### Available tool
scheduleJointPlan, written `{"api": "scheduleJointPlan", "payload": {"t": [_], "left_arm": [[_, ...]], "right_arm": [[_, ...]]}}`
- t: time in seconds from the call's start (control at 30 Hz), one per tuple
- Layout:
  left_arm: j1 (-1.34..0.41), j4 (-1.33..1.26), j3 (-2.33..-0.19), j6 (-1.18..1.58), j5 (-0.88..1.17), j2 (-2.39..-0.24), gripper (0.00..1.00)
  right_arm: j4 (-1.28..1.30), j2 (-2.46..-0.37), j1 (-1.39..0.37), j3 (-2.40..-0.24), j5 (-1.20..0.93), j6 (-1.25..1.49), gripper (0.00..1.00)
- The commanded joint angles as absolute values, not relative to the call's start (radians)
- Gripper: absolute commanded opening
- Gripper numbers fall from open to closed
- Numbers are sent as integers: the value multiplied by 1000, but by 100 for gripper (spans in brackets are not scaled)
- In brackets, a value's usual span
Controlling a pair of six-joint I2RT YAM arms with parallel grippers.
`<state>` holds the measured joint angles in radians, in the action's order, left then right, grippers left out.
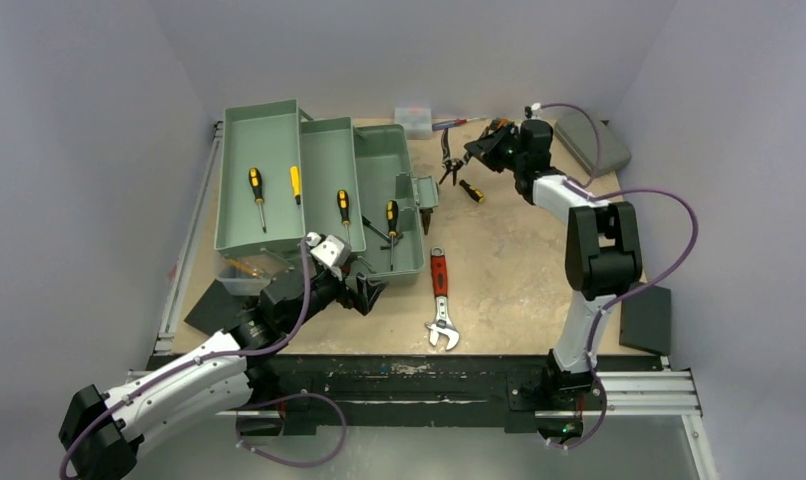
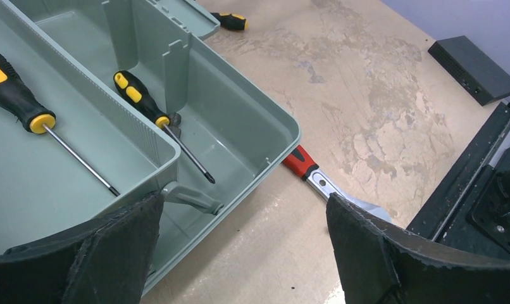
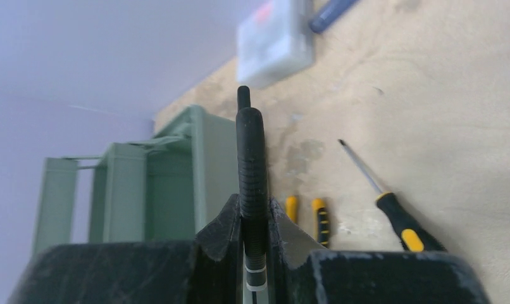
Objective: Pack the tool kit
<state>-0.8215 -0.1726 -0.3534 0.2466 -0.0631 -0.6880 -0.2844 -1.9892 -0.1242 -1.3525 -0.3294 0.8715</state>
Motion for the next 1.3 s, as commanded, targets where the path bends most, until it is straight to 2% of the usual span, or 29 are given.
{"api": "scheduleJointPlan", "payload": {"t": [0.0, 0.17, 0.4, 0.63, 0.87, 1.27], "left_arm": [[-828, -233, -358, 254, -54, -655, 96], [-828, -231, -352, 259, -58, -640, 96], [-830, -231, -343, 261, -81, -648, 96], [-830, -47, -376, 322, -238, -551, 95], [-830, -70, -302, 301, -152, -440, 95], [-830, -102, -317, 271, -44, -494, 95]], "right_arm": [[-395, -1841, -123, -1307, -287, 916, 0], [-383, -1715, -150, -1259, -319, 862, 0], [-103, -1507, -259, -1276, -183, 600, 0], [-18, -1344, -309, -1307, -225, 562, 1], [101, -1354, -391, -1391, -186, 552, 2], [76, -1551, -570, -1386, -89, 568, 0]]}}
